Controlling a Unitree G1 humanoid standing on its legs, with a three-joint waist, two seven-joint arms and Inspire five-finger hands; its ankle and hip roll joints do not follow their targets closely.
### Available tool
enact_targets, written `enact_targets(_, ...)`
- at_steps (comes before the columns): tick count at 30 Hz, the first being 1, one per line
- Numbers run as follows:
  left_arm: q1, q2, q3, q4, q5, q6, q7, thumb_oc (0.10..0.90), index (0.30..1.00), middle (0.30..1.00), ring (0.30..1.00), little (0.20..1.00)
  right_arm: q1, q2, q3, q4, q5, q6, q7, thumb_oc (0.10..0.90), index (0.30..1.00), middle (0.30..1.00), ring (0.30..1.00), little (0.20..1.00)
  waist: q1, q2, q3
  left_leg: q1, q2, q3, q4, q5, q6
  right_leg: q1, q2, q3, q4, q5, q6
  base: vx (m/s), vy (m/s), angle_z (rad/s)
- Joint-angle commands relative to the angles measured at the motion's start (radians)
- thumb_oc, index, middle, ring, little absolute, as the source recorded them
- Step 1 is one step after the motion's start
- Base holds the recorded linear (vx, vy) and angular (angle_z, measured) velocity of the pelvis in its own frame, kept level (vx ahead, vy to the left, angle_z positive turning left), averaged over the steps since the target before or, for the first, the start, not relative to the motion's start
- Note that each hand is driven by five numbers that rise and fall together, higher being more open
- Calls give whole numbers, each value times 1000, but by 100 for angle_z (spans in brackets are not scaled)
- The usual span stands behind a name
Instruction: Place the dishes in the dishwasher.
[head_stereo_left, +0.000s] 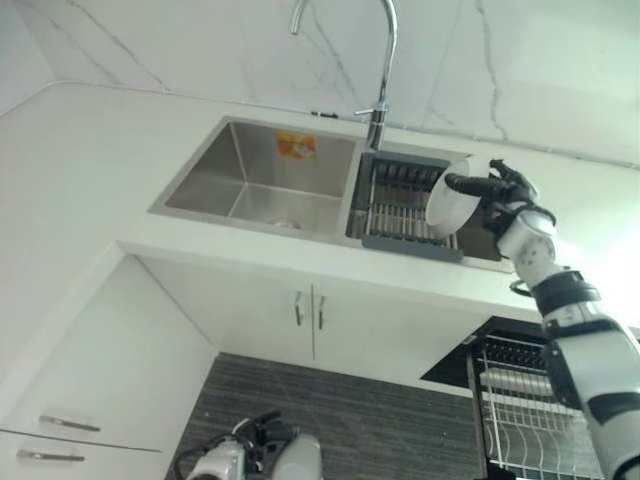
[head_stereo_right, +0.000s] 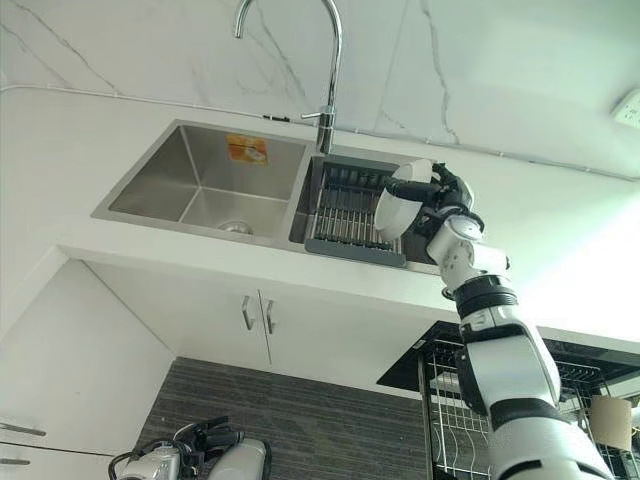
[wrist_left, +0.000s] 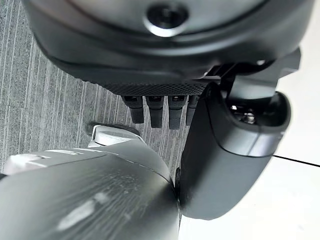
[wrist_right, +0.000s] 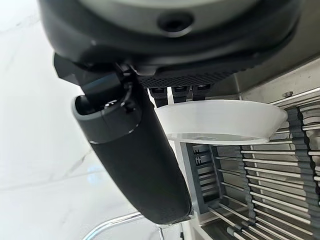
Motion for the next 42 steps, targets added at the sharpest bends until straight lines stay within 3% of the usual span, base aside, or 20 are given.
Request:
enact_targets(1,125,40,-147,113,18,72,-8,800,900,900,900,900,-148,-84,23,6,46,-62,-1,800,900,900,900,900,51,-14,-64,73,74,1,-167,51,-104,17,-47,47,127,-122,60,0,0,0)
enact_targets(26,109,45,-156,122,13,89,-10,800,900,900,900,900,-224,-92,39,180,55,-5,-28,800,900,900,900,900,90,-23,-58,66,59,-27,-167,54,-100,28,-53,31,127,-115,68,7,5,3)
enact_targets(27,108,44,-158,125,10,91,-8,800,900,900,900,900,-229,-92,42,193,48,0,-26,665,698,698,698,698,91,-24,-59,66,59,-27,-167,55,-100,28,-53,31,127,-115,69,0,0,0)
enact_targets(28,105,43,-159,129,3,94,-4,800,900,900,900,900,-242,-95,52,220,40,4,-26,488,432,432,432,432,93,-25,-62,66,58,-27,-167,55,-100,28,-53,31,127,-116,69,33,15,0)
enact_targets(29,104,42,-159,130,2,94,-5,800,900,900,900,900,-245,-95,54,226,35,3,-27,488,432,432,432,432,93,-25,-62,67,58,-27,-167,55,-100,28,-53,32,127,-116,69,32,18,0)
enact_targets(30,107,41,-156,132,3,92,-3,800,900,900,900,900,-248,-95,58,235,22,3,-26,400,300,300,300,300,95,-25,-62,67,58,-27,-167,55,-100,29,-53,32,127,-116,70,0,0,0)
enact_targets(42,109,42,-146,143,-7,106,2,800,900,900,900,900,-298,-133,78,350,24,24,-87,400,300,300,300,300,117,-29,-71,63,53,-36,-167,57,-101,35,-61,22,127,-112,79,0,0,0)
